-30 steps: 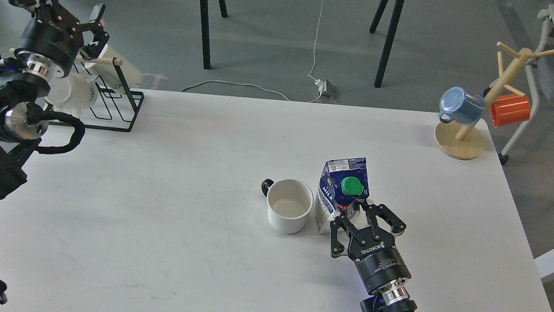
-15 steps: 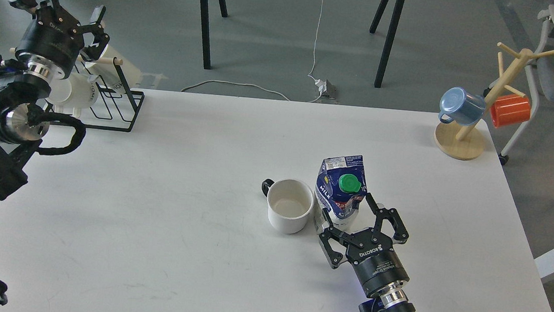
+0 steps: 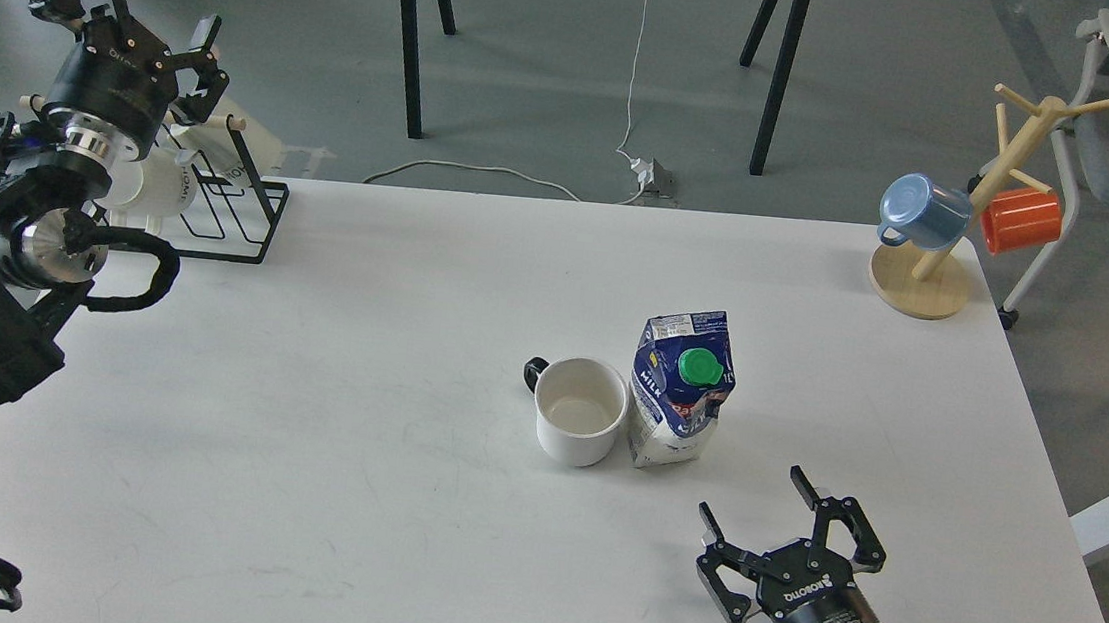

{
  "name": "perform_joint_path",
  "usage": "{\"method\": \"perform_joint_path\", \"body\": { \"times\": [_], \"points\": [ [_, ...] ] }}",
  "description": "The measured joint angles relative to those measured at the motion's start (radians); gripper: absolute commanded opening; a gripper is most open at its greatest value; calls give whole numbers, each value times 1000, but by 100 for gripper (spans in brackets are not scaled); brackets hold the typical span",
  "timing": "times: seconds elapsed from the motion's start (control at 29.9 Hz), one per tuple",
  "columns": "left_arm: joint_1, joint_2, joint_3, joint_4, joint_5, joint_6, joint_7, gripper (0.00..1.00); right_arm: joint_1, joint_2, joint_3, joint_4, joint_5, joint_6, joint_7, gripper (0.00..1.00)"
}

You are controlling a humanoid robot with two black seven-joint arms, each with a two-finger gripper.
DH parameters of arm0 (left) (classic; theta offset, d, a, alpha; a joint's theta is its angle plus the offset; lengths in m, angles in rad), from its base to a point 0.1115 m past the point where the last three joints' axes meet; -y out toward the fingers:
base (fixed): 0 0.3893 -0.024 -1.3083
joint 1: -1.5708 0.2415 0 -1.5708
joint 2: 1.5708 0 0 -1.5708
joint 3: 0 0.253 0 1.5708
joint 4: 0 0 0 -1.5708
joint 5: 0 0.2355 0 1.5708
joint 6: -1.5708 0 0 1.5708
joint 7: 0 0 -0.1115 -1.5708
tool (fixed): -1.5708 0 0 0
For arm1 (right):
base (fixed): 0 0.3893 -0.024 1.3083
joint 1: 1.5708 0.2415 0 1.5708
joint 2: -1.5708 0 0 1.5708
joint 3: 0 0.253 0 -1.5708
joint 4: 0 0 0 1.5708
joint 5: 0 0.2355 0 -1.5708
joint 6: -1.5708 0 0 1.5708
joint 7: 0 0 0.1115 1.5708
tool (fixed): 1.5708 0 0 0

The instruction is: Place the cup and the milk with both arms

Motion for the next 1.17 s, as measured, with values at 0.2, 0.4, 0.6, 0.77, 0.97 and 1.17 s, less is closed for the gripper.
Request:
{"method": "perform_joint_path", "body": {
  "times": [0.2, 0.4, 0.6, 0.77, 0.97, 1.17],
  "points": [
    [11, -2, -15, -2, -6, -9, -3, 99, -6, -164, 171, 70, 3, 0, 0, 98],
    [14, -1, -45, -4, -26, -14, -3, 99, 158, -211, 277, 59, -2, 0, 1, 99],
    [13, -18, -68, -8, -68, -12, 2, 100, 488, -234, 256, -95, -2, 0, 3, 99],
    [12, -18, -76, -14, -84, -12, 25, 100, 790, -223, 218, -360, -1, 0, -5, 98],
    [12, -20, -97, -7, -86, -8, 55, 100, 1039, -165, 166, -672, 0, 0, -17, 99],
    [13, -23, -98, -3, -87, -8, 56, 100, 1088, -140, 158, -742, 2, 0, -9, 99]
  ]
}}
